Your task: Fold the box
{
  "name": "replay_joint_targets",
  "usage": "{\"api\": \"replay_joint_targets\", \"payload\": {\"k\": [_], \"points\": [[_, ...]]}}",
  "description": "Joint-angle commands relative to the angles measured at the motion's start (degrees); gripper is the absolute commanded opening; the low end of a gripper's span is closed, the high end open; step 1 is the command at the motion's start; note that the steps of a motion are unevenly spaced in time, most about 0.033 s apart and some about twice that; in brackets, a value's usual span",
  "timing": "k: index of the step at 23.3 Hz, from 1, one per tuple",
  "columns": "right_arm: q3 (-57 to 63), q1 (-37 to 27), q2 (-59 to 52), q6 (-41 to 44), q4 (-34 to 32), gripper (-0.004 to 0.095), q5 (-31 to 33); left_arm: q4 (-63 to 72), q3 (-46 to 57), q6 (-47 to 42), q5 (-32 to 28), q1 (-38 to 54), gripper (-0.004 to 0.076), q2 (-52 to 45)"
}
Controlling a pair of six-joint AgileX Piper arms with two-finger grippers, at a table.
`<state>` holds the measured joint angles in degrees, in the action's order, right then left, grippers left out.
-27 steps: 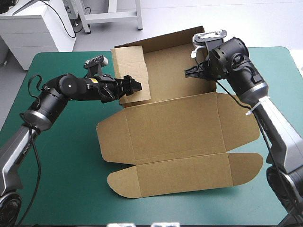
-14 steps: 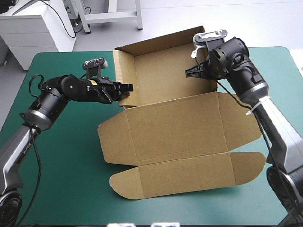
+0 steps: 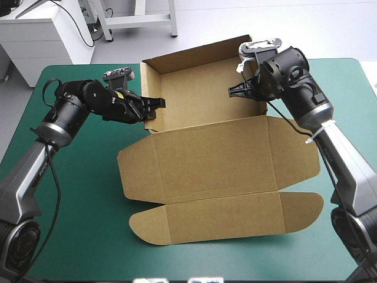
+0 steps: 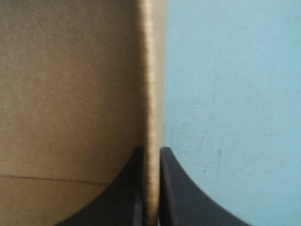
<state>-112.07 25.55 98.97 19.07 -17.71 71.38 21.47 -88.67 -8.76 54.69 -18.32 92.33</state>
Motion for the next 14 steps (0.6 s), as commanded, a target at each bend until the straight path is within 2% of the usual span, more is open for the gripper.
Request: {"api": "replay_joint_targets", "payload": {"k": [1,3,6,9,14], "points": [[-1.7,-0.6,-1.8,1.4,-1.9,-0.002,0.3,0.4,-7.8,-2.1,6.8,-0.5,-0.0008,1.7],[-1.7,-2.3,-0.3,2.4,0.8,-0.002,0.4,-0.8,-11.9,-4.4,10.1,-0.5,-0.0008,5.0],[-1.7,-7.2,3.2,1.6,10.2,-0.002,0.4,-6.9,-16.6,-7.4,14.7,-0.8,-0.0008,9.7],[-1.7,-8.0,5.1,1.3,9.5,-0.002,0.4,-14.2,-17.7,-8.8,18.3,-1.8,-0.0008,12.9],[0.0,-8.0,8.1,1.1,9.5,-0.002,0.4,-13.4,-17.9,-9.2,18.5,-2.2,-0.0008,17.0]]}}
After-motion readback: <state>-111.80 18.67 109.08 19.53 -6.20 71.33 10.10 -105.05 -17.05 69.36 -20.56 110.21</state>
